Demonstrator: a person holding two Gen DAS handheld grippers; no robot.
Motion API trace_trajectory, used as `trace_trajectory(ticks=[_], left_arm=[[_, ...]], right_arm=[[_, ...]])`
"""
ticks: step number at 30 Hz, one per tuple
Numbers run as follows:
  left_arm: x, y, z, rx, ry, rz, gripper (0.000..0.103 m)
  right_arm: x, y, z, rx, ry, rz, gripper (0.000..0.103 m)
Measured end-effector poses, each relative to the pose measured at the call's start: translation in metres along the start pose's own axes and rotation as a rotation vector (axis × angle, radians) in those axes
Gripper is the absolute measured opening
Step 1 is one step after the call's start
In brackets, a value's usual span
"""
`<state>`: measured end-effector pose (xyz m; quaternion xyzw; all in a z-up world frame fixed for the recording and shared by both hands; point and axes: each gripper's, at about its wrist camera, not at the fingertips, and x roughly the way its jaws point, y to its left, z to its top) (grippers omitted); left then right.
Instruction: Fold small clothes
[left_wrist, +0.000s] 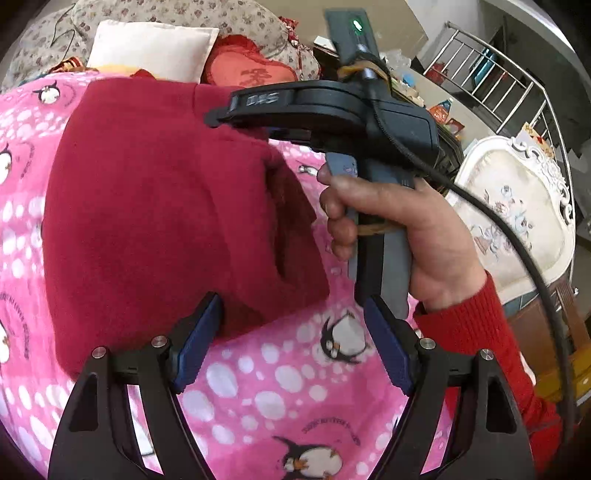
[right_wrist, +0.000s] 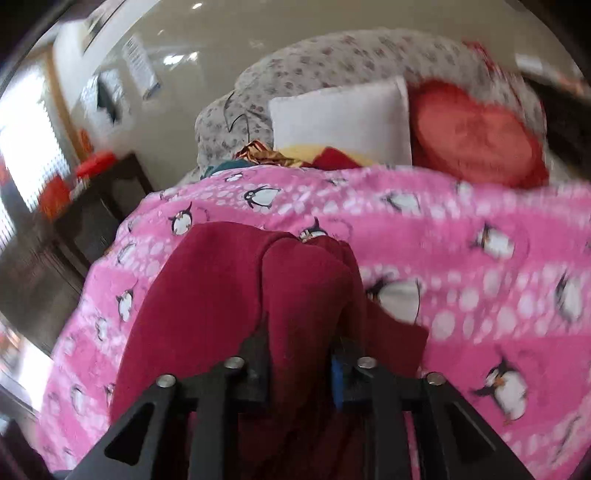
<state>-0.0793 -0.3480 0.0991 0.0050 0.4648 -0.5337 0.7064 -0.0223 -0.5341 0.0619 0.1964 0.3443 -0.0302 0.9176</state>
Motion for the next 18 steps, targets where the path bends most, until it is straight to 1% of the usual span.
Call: trace_trajectory(ticks=[1,2,3,4,5,6,7,8,9,11,13,14,15,16,18], left_arm=[[-0.006,-0.001,-0.002,0.007,0.0,0.002,0.079],[-0.014,-0.001,-0.003,0.015,-0.003,0.012,0.079],[-0.024,-0.001,-0.004,0.03,-0.016,0.031,0.079],[-0.035,0.0,-0.006,0.048,-0.037,0.059,0.079],[-0.043,0.001,-0.009,0.068,-0.06,0.091,0.079],[-0.049,0.001,-0.014,0.083,-0.076,0.12,0.08],[-0.055,0.002,-0.015,0.099,-0.091,0.155,0.08],[-0.058,0.005,-0.015,0.108,-0.098,0.186,0.08],[-0.059,0.009,-0.015,0.107,-0.099,0.21,0.08],[-0.058,0.022,-0.016,0.069,-0.093,0.227,0.08],[-0.06,0.042,-0.023,0.027,-0.089,0.218,0.08],[-0.061,0.045,-0.027,0.008,-0.088,0.218,0.079],[-0.06,0.05,-0.033,-0.002,-0.089,0.221,0.079],[-0.06,0.051,-0.034,-0.01,-0.088,0.226,0.079],[-0.056,0.057,-0.036,-0.025,-0.079,0.24,0.08]], right_arm=[[-0.011,-0.005,-0.001,0.027,-0.024,0.013,0.047],[-0.026,-0.007,-0.002,0.037,-0.053,0.0,0.049],[-0.041,-0.004,-0.004,0.031,-0.078,-0.005,0.049],[-0.058,0.002,-0.005,0.016,-0.105,0.023,0.049],[-0.071,0.011,-0.006,-0.006,-0.121,0.076,0.049],[-0.081,0.023,-0.008,-0.035,-0.121,0.131,0.049],[-0.086,0.037,-0.01,-0.079,-0.1,0.183,0.049],[-0.087,0.049,-0.013,-0.122,-0.076,0.208,0.049],[-0.087,0.062,-0.017,-0.174,-0.053,0.213,0.049],[-0.078,0.082,-0.031,-0.276,0.0,0.159,0.047],[-0.069,0.082,-0.048,-0.331,0.045,0.067,0.044],[-0.062,0.073,-0.062,-0.354,0.081,-0.025,0.042],[-0.057,0.064,-0.072,-0.364,0.101,-0.092,0.042],[-0.051,0.054,-0.081,-0.364,0.109,-0.129,0.042],[-0.049,0.036,-0.088,-0.266,0.084,-0.054,0.042]])
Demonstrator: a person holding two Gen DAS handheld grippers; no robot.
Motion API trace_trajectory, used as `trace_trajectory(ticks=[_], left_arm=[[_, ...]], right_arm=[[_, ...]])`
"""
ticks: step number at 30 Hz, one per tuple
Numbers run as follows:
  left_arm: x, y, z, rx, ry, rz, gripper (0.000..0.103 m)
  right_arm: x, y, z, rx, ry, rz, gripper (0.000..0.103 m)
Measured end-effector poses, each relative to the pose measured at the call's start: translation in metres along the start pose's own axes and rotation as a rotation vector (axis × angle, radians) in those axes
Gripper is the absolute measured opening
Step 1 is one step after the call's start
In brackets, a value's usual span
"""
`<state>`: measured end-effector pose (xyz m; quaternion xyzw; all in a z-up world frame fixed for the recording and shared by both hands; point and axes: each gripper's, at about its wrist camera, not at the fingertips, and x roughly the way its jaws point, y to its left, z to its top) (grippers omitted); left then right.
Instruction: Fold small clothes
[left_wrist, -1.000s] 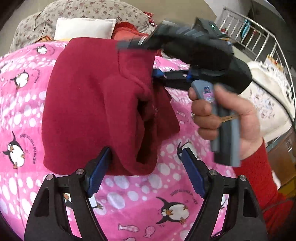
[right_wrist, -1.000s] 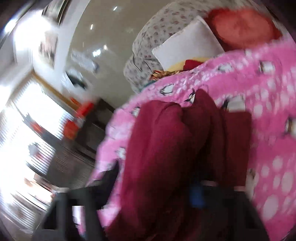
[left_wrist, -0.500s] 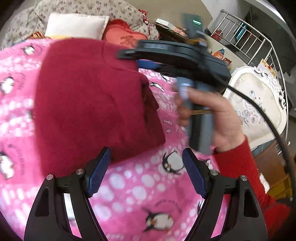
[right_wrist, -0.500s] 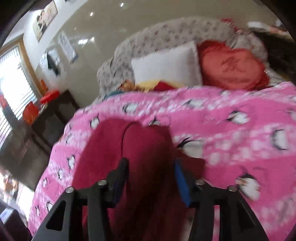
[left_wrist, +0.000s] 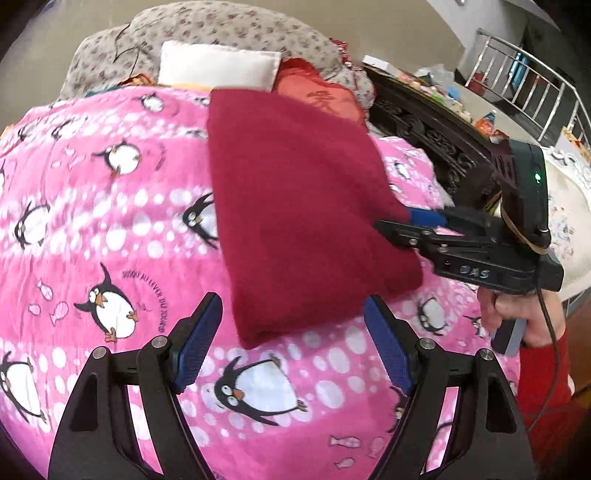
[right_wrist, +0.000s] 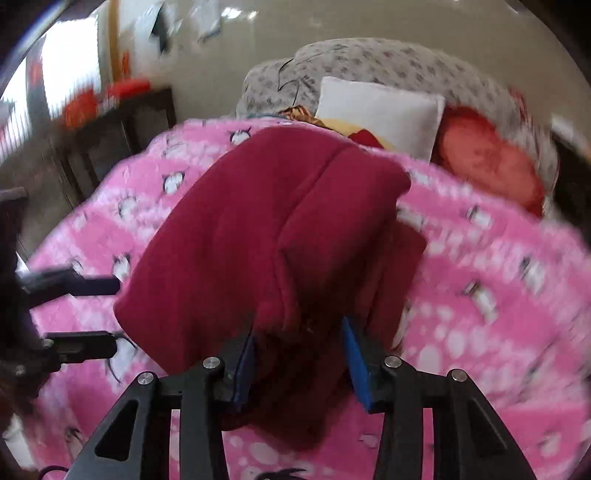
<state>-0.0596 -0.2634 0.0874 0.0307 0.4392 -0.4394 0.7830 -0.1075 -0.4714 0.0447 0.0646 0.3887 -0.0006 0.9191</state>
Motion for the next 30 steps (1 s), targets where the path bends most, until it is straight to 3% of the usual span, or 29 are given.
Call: trace_trajectory(ticks=[4,7,10,12,16,19,24,26,28,30], left_arm=[[-0.01,-0.003,0.002,-0.005,-0.013,0.0,0.079],[-0.028,-0.008,0.007,0.002,-0.078,-0.013,0.08],[-0.024,-0.01,0.022,-0.028,-0.091,-0.01,0.08],[-0.016,-0.012,0.028,-0.052,-0.095,-0.016,0.079],[0.007,-0.017,0.029,-0.041,-0.081,0.048,0.079],[0.02,-0.015,0.023,-0.026,-0.081,0.098,0.081],[0.027,-0.011,0.018,-0.015,-0.082,0.129,0.082],[0.025,-0.01,0.017,-0.022,-0.093,0.125,0.082],[0.025,-0.006,0.016,-0.041,-0.101,0.116,0.082],[0.025,-0.005,0.017,-0.052,-0.102,0.112,0.082]], right_arm=[[-0.023,-0.002,0.001,0.022,-0.038,-0.019,0.04],[-0.049,0.005,0.007,0.034,-0.105,-0.045,0.041],[-0.064,0.022,0.014,0.013,-0.174,-0.049,0.041],[-0.058,0.034,0.018,-0.02,-0.156,-0.035,0.041],[-0.02,0.02,0.0,-0.026,-0.048,-0.169,0.04],[-0.015,-0.005,-0.014,0.087,-0.067,-0.068,0.04],[-0.019,-0.008,-0.017,0.131,-0.089,-0.044,0.04],[-0.031,-0.006,-0.016,0.172,-0.127,0.01,0.04],[-0.046,0.0,-0.013,0.178,-0.182,0.036,0.042],[-0.053,0.01,-0.005,0.157,-0.211,0.008,0.05]])
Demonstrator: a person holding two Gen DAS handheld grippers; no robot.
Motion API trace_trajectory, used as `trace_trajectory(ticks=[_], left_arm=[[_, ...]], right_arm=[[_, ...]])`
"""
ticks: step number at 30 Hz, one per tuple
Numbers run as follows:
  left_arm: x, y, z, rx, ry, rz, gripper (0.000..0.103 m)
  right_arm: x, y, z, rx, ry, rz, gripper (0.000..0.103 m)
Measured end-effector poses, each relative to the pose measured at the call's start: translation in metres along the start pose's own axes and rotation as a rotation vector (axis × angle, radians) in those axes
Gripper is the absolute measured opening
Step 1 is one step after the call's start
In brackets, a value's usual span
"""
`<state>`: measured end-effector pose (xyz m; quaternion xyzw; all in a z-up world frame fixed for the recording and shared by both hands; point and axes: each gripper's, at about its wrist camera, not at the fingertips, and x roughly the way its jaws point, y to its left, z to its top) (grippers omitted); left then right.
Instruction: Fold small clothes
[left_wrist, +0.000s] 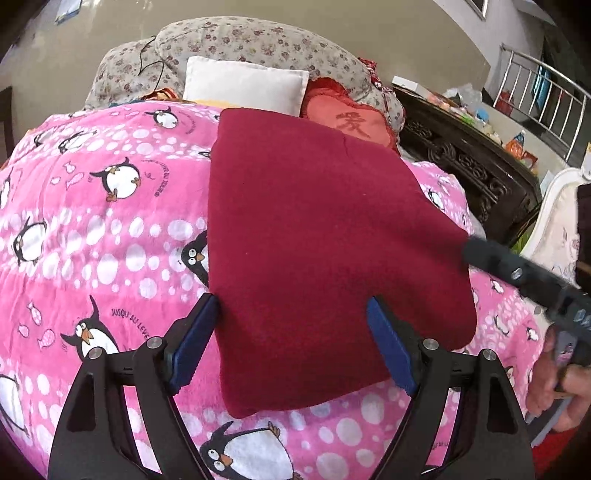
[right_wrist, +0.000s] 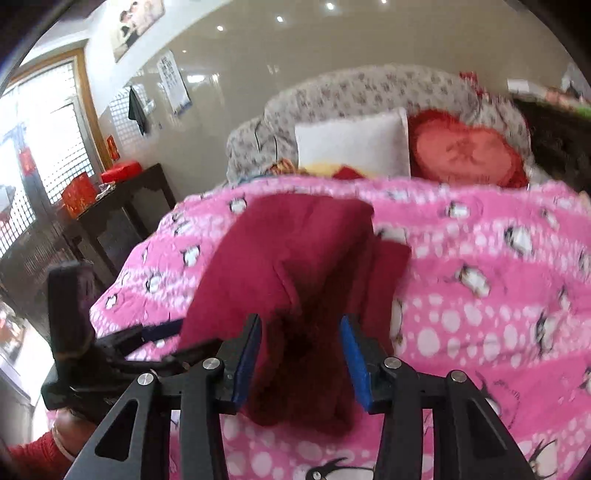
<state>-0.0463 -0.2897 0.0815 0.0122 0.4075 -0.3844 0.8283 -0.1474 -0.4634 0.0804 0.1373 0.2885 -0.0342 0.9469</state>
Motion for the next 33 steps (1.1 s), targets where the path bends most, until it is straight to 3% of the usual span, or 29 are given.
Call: trace_trajectory(ticks=[2,5,8,12,16,23,27,30,31,32,33], left_arm=[[-0.001,-0.001,0.0,0.001,-0.003,0.002,0.082],[-0.003,-0.001,0.001,0.0,-0.002,0.004,0.082],[-0.009,0.001,0.003,-0.007,-0.018,0.018,0.082],[-0.013,0.006,0.006,-0.014,-0.037,0.03,0.082],[-0.009,0.016,0.012,-0.041,-0.021,0.022,0.082],[0.016,0.048,0.038,-0.191,0.063,-0.128,0.085],[0.041,0.056,0.04,-0.264,0.116,-0.216,0.088],[0.047,0.055,0.038,-0.27,0.088,-0.245,0.093],[0.047,0.051,0.037,-0.243,0.078,-0.234,0.093],[0.045,0.047,0.038,-0.222,0.077,-0.225,0.093],[0.043,0.044,0.038,-0.204,0.076,-0.224,0.085]], right_arm=[[0.005,0.003,0.007,0.017,-0.001,-0.032,0.055],[0.02,-0.005,0.015,0.135,0.008,-0.036,0.077],[0.036,-0.005,0.019,0.152,0.021,-0.046,0.079],[0.048,-0.006,0.017,0.084,0.038,-0.209,0.081],[0.054,-0.033,0.008,0.19,0.052,-0.124,0.089],[0.065,-0.055,0.004,0.242,0.032,-0.023,0.103],[0.071,-0.059,0.0,0.249,0.015,0.032,0.103],[0.076,-0.057,-0.001,0.227,0.0,0.05,0.1],[0.076,-0.054,-0.001,0.223,-0.014,0.045,0.096],[0.074,-0.052,-0.001,0.219,-0.031,0.052,0.082],[0.071,-0.05,0.0,0.217,-0.047,0.065,0.073]])
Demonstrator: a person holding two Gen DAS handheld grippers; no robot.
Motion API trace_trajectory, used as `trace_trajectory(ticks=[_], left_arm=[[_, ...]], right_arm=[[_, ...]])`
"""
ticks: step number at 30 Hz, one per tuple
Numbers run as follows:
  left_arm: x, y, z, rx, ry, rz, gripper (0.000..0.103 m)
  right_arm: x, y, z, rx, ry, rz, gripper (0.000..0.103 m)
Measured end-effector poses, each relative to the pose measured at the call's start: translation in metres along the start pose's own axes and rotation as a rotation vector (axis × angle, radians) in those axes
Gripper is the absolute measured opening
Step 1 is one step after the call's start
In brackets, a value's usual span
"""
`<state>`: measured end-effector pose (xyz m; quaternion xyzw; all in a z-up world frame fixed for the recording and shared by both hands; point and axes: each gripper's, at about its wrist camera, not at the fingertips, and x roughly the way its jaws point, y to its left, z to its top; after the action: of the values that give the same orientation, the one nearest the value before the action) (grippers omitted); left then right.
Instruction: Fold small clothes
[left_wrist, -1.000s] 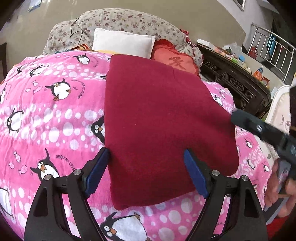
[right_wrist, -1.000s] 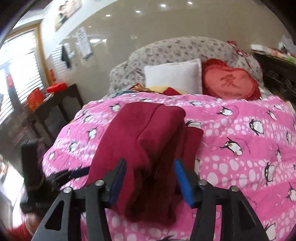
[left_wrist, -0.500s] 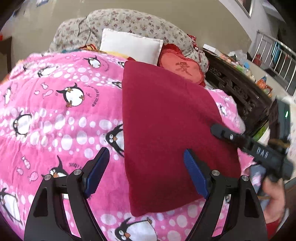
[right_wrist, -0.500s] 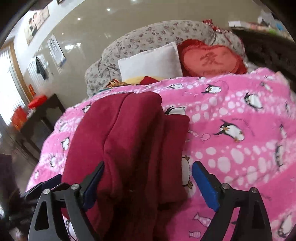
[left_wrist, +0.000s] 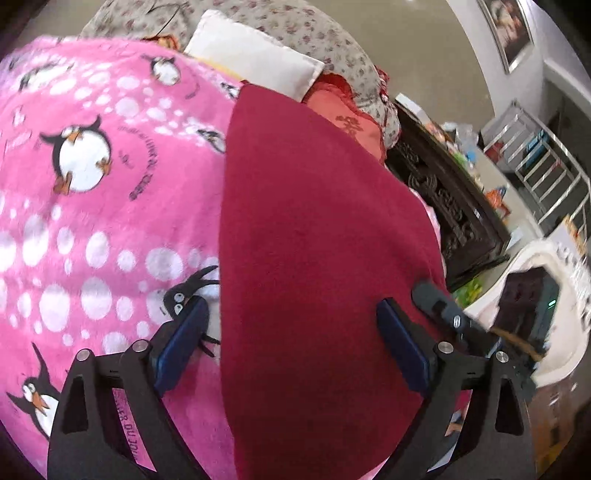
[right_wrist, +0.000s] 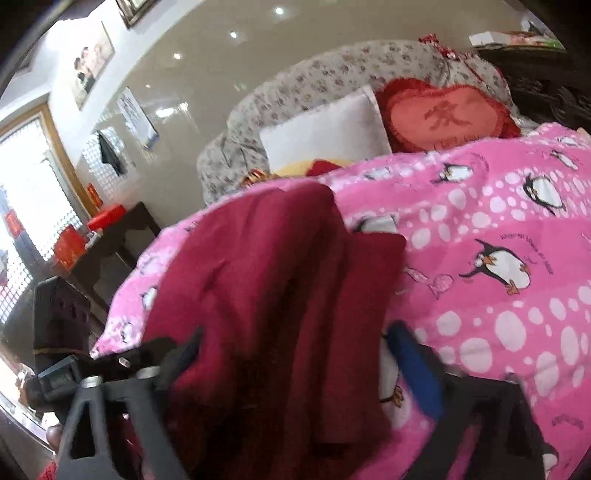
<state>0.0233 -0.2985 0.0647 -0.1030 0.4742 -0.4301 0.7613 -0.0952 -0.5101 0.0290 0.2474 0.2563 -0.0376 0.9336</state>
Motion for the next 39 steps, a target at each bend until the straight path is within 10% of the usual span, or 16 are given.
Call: trace_trajectory(ticks=[8,17,22,26,39], left_arm=[[-0.045,-0.033,-0.015,0.112,-0.033,0.073,0.065],[-0.123,-0.038,-0.075,0.185,-0.038,0.146,0.065],[-0.117,-0.014,-0.122,0.174,0.041,0.267,0.065],[-0.136,-0.009,-0.13,0.138,-0.023,0.274,0.065],[-0.13,-0.029,-0.124,0.254,-0.088,0.431,0.065]], right_arm=[[-0.031,0.03,0.0,-0.011,-0.013,0.013,0.053],[-0.087,0.087,-0.056,-0.048,0.054,0.077,0.053],[-0.07,0.086,-0.097,-0.032,0.233,0.016,0.06],[-0.103,0.087,-0.097,-0.029,0.185,0.038,0.06],[-0.101,0.156,-0.094,-0.386,0.152,0.087,0.053]])
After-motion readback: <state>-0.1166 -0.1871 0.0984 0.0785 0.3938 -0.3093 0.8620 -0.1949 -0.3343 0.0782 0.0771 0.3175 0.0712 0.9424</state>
